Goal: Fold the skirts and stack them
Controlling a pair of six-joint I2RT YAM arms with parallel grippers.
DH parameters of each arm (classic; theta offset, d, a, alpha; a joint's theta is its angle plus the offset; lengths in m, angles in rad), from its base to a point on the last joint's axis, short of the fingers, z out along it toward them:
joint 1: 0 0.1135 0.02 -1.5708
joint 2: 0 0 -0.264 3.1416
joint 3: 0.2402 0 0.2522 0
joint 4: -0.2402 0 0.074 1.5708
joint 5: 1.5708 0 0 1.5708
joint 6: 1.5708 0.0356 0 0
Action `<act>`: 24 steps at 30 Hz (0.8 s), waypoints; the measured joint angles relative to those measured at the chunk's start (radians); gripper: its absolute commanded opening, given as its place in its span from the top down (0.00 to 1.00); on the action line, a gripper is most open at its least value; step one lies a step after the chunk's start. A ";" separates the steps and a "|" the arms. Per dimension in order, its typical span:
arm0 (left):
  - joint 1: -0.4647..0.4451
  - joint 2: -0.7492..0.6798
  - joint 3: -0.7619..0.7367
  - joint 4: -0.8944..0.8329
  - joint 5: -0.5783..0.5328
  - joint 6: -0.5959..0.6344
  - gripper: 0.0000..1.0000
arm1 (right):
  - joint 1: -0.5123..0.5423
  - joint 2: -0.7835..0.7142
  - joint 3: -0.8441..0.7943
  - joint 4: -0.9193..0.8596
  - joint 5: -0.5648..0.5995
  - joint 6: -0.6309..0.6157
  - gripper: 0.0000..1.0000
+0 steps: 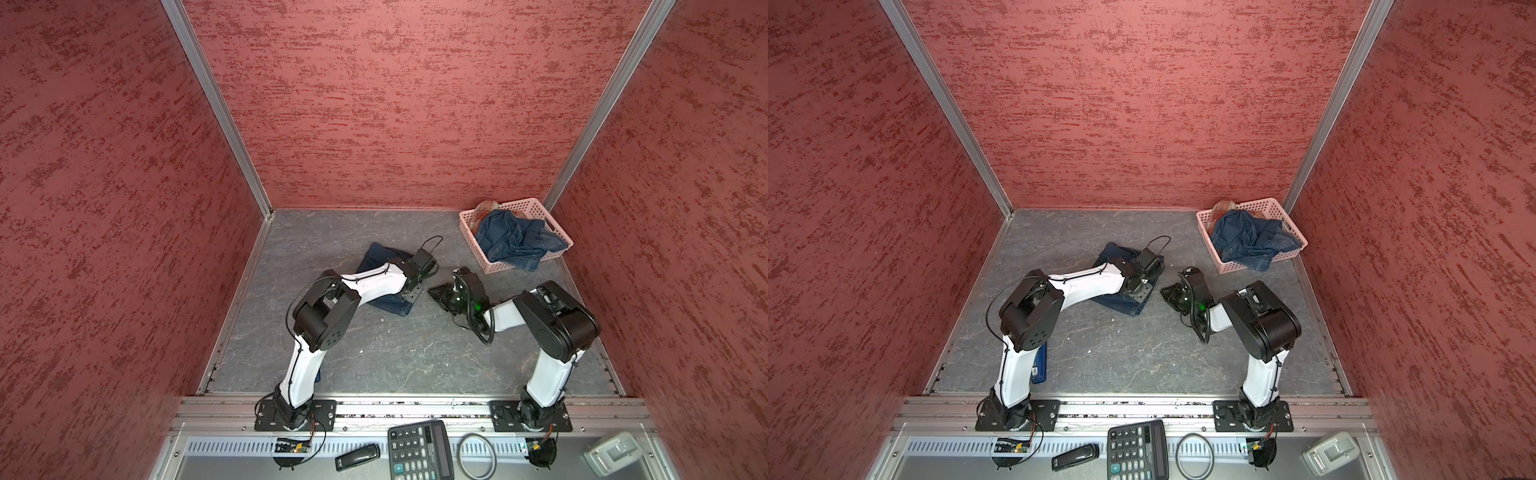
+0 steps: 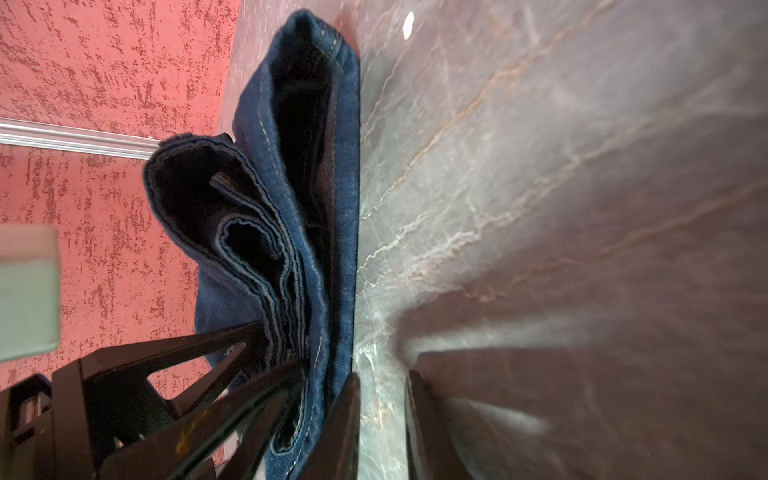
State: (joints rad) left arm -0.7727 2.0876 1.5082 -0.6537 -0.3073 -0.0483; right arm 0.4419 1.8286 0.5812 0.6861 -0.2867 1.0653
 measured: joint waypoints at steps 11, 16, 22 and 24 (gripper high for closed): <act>0.016 0.007 0.007 0.024 0.025 -0.042 1.00 | -0.001 -0.030 -0.001 -0.055 0.015 -0.029 0.77; 0.029 0.002 -0.004 0.058 0.055 -0.056 1.00 | 0.002 -0.030 0.008 -0.067 0.017 -0.034 0.77; 0.077 -0.048 -0.075 0.134 0.167 -0.091 1.00 | 0.010 -0.029 0.036 -0.079 0.017 -0.033 0.77; 0.101 -0.071 -0.107 0.162 0.220 -0.109 1.00 | 0.013 -0.025 0.042 -0.078 0.016 -0.033 0.76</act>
State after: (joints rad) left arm -0.6720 2.0171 1.4014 -0.4915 -0.0868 -0.1570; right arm 0.4545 1.8034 0.6235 0.6083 -0.2703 1.0321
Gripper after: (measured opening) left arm 0.107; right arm 0.235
